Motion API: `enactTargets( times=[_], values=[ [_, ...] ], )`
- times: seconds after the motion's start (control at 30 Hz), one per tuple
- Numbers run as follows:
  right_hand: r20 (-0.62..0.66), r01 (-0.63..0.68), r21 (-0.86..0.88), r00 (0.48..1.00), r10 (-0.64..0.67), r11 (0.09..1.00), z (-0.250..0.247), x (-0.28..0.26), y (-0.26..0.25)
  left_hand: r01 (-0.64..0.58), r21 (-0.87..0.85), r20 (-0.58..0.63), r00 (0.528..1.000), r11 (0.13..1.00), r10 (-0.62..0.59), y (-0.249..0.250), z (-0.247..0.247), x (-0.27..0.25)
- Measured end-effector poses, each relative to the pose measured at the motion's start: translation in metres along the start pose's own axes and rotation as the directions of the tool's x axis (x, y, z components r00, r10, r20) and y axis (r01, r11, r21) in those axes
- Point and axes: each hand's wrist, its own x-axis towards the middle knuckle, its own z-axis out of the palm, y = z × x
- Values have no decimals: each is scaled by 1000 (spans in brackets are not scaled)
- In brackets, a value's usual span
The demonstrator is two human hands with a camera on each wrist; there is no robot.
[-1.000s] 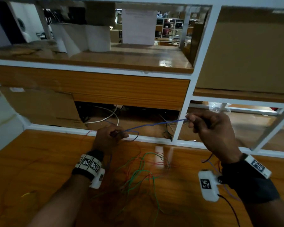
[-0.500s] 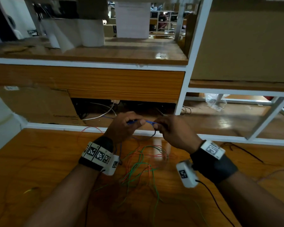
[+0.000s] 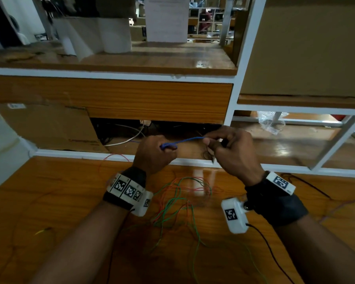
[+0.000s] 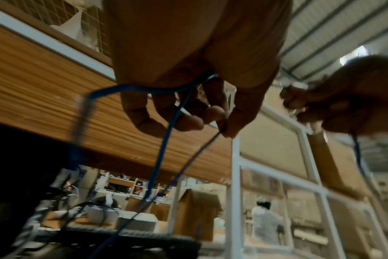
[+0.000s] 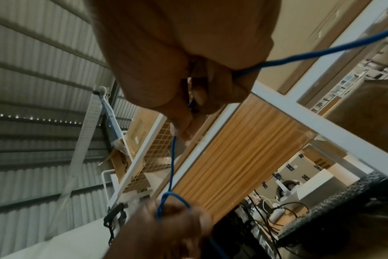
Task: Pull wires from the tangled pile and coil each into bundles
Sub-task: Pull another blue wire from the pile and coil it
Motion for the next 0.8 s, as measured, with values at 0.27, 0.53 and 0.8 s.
enactTargets(
  times=[0.27, 0.53, 0.8],
  values=[
    [-8, -82, 44, 997, 82, 996, -21, -20, 29, 55, -333, 341, 938, 941, 66, -1, -5, -14],
    [-39, -26, 87, 999, 30, 996, -6, -33, 38, 721, -691, 721, 682, 55, 118, 13, 0, -3],
    [14, 30, 148, 999, -33, 989, -5, -33, 33, 716, -684, 654, 687, -140, 318, 21, 23, -13]
  ],
)
